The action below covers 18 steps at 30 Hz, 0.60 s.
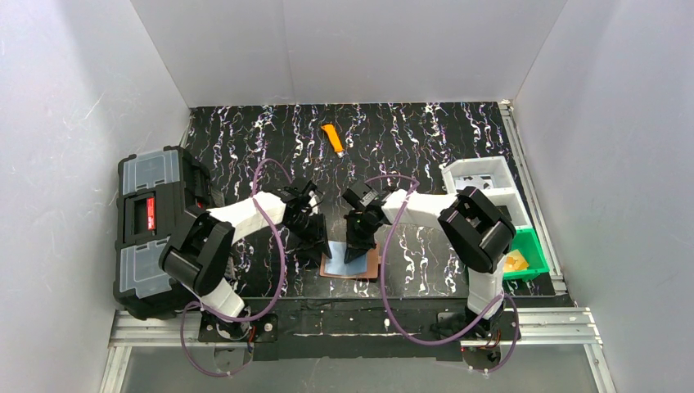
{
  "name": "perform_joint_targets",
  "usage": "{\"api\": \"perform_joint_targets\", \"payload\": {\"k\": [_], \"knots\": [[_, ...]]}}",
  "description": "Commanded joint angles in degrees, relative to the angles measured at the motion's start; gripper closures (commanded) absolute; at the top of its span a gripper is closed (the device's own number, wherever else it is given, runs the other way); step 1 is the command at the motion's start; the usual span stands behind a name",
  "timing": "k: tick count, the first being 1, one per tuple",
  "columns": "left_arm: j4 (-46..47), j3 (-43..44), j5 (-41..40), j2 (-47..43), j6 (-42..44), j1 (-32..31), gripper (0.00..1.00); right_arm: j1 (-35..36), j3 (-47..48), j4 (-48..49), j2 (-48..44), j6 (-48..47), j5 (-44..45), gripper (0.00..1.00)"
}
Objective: Take the credit cards out of the card holder
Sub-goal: Remove the credit card from the card holder.
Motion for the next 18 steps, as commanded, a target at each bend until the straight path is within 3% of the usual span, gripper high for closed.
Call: {"api": "perform_joint_targets", "payload": {"k": [1, 8, 13, 16, 18], "knots": [[-1.09, 2.31, 0.77, 0.24, 0.28, -0.92, 0.63, 0.87, -6.61, 5.29, 6.38, 0.17, 1.50, 0.99], [-1.45, 2.11, -1.94, -0.43, -0.13, -1.03, 0.74, 0.61, -6.58, 5.56, 3.98, 0.29, 2.89, 0.96], [-2.67, 0.32, -7.33, -4.47, -2.62, 0.40, 0.83, 1.73, -2.03, -0.05, 1.89, 1.67, 7.90, 0.55], [-2.54, -0.64, -7.04, -6.92, -2.52, 2.46, 0.82, 3.42, -0.04, -2.20, 0.15, 4.56, 11.37, 0.38], [-3.52, -0.41, -6.58, -7.25, -1.58, 3.49, 0.82, 4.75, 2.29, -4.60, 0.59, 6.78, 13.80, 0.33]]}}
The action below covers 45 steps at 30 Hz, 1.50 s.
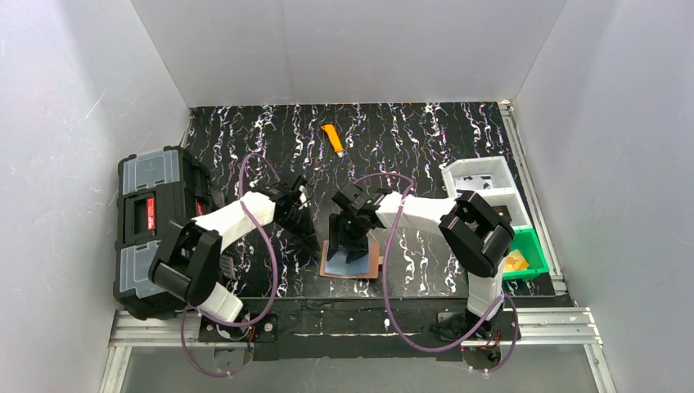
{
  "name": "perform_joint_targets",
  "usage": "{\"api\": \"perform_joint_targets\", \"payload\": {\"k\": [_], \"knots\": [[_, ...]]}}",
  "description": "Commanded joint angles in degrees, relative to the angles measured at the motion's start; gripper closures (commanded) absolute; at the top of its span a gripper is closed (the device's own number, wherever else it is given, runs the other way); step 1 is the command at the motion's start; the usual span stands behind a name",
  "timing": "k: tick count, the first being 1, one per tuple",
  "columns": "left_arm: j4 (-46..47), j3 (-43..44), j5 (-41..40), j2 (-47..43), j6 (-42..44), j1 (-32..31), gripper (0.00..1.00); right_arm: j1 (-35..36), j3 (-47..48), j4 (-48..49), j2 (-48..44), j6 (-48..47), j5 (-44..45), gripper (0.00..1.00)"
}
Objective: Take the credit cards out of the card holder
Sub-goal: Remove the credit card from the card holder.
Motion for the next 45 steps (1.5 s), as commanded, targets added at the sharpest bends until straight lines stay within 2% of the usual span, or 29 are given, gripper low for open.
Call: {"api": "perform_joint_targets", "payload": {"k": [1, 8, 11, 17, 22, 23, 26, 28, 33, 36, 42, 45], "knots": [[-2.93, -0.53, -1.59, -4.53, 0.71, 2.60, 0.82, 3.40, 2.91, -8.59, 2.88, 3.82, 14.31, 0.33], [-3.21, -3.82, -3.26, -12.00, -0.41, 4.66, 0.82, 6.64, 17.28, -25.96, 11.79, 6.57, 25.92, 0.31], [-3.19, -4.38, -3.29, -14.84, -0.90, 5.09, 0.81, 7.00, 21.19, -30.41, 16.16, 6.51, 28.12, 0.32], [-2.77, -5.15, -1.69, -16.08, -0.25, 5.29, 0.80, 7.02, 15.00, -23.08, 14.38, 6.77, 24.54, 0.50], [-0.37, -6.77, 0.62, -14.53, -0.72, 5.28, 0.80, 7.01, 10.52, -19.04, 12.85, 6.58, 22.81, 0.59], [0.26, -6.97, 1.21, -14.17, -0.72, 5.20, 0.79, 7.01, 9.40, -17.58, 12.07, 6.49, 22.18, 0.57], [1.10, -7.02, 2.69, -12.89, -0.25, 5.20, 0.77, 6.93, 5.53, -12.95, 9.05, 5.67, 20.80, 0.37], [1.10, -6.87, 3.03, -12.07, 0.13, 5.20, 0.77, 6.92, 3.78, -10.23, 7.42, 5.11, 20.20, 0.34], [1.52, -7.20, 3.23, -11.07, 0.24, 5.11, 0.77, 6.78, 0.87, -5.70, 5.92, 4.80, 18.47, 0.32], [1.74, -7.29, 3.22, -10.82, 0.28, 4.98, 0.77, 6.69, 1.39, -6.41, 6.78, 4.72, 18.08, 0.35], [1.86, -7.38, 3.23, -10.50, 0.24, 4.50, 0.78, 6.72, 9.42, -16.99, 13.00, 3.58, 20.51, 0.38], [1.99, -7.53, 3.29, -10.63, 0.34, 4.49, 0.78, 6.67, 10.23, -18.07, 13.76, 3.54, 20.42, 0.42]]}}
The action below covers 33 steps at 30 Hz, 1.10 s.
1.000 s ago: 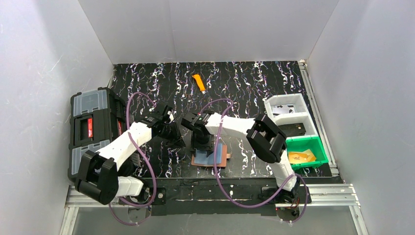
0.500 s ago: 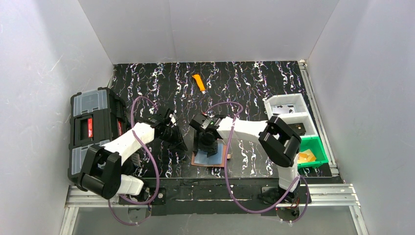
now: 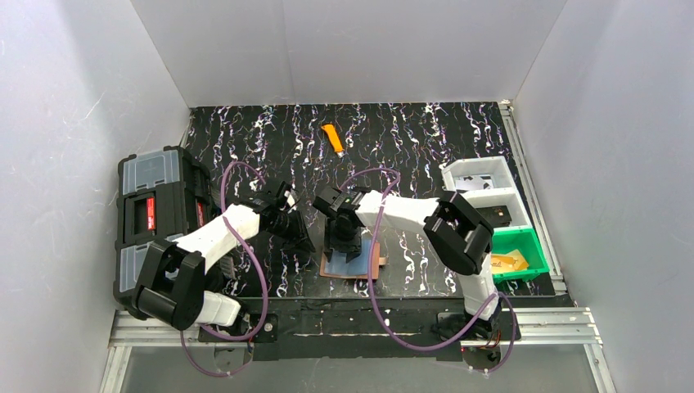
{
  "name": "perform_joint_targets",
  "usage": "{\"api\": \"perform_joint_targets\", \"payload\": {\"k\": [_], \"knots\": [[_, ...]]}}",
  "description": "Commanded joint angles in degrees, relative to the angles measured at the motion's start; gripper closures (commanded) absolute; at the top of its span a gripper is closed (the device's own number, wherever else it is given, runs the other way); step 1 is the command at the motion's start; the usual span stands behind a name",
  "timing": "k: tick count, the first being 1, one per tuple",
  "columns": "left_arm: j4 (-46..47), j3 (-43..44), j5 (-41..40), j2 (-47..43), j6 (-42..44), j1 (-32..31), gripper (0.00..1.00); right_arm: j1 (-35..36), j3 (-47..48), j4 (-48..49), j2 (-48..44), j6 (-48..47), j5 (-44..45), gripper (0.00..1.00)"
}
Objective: Take the credit cards out of the card holder
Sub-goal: Remove the credit card from the card holder.
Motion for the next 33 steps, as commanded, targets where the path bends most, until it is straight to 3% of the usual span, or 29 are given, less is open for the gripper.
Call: {"api": "perform_joint_targets", "payload": {"k": [1, 9, 20, 33], "knots": [[-0.43, -0.42, 0.91, 0.02, 0.81, -0.22, 0.78, 0.37, -2.52, -3.07, 7.56, -1.46, 5.35, 0.44], [0.17, 0.49, 3.39, 3.15, 2.64, -1.54, 0.77, -0.55, -6.79, 2.03, 7.57, -1.53, 1.62, 0.66], [1.07, 4.43, 2.32, 9.85, 3.54, -9.16, 0.74, -3.55, -15.06, 10.56, 5.24, -1.06, -5.57, 0.96], [2.32, 6.61, 0.48, 15.85, 4.01, -11.68, 0.77, -5.08, -18.08, 14.32, 4.07, -1.42, -8.25, 0.99]]}}
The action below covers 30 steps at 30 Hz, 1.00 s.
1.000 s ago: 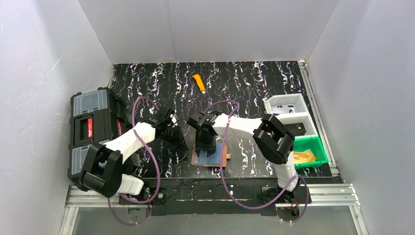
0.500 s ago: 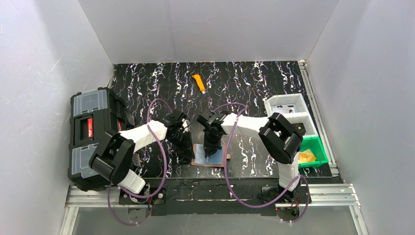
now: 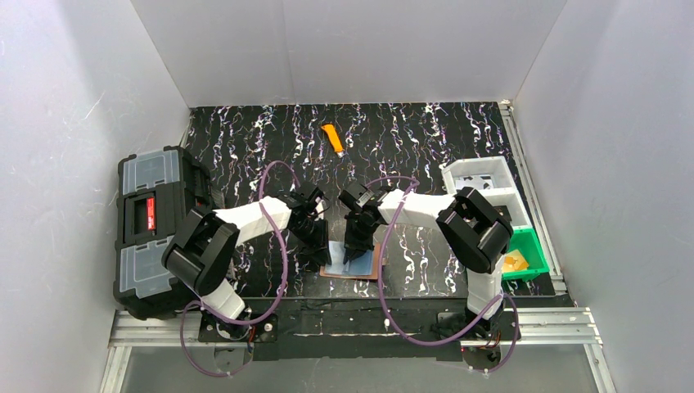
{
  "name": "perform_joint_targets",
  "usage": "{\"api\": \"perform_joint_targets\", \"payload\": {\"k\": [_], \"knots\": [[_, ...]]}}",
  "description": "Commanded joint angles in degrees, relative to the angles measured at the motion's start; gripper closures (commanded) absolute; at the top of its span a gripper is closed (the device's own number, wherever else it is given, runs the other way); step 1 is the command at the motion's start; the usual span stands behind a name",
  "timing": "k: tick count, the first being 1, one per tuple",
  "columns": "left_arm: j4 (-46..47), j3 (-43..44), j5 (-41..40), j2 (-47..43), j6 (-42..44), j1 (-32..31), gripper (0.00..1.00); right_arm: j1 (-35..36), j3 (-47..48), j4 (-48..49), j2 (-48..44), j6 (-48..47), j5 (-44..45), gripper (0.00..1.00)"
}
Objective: Take the credit cards out of the card holder
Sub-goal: Remove the credit card from the card holder.
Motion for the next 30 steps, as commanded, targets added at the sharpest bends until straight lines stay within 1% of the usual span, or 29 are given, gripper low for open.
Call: {"api": "perform_joint_targets", "payload": {"k": [1, 6, 13, 21, 27, 30], "knots": [[0.56, 1.14, -0.32, 1.69, 0.63, -1.38, 0.79, 2.35, -5.78, 4.80, 7.60, -0.48, 5.27, 0.99], [0.78, 2.10, -0.66, 2.19, 0.28, -2.85, 0.83, 2.35, -6.21, 5.68, 7.08, -0.82, 5.05, 0.99], [-1.02, 3.15, -2.39, 1.81, 0.41, -3.79, 0.83, 2.35, -6.52, 6.32, 7.00, -1.18, 4.65, 0.99], [-3.83, 4.40, -2.69, -1.17, 0.86, -4.20, 0.76, 2.35, -6.64, 6.54, 6.89, -1.24, 4.54, 0.99], [-4.98, 5.04, -2.73, -2.02, 0.82, -4.50, 0.75, 2.35, -6.81, 6.71, 6.88, -1.23, 4.59, 0.99], [-6.30, 5.02, -4.01, -2.54, 0.86, -4.48, 0.73, 2.35, -6.87, 6.73, 6.80, -1.22, 4.54, 0.99]]}}
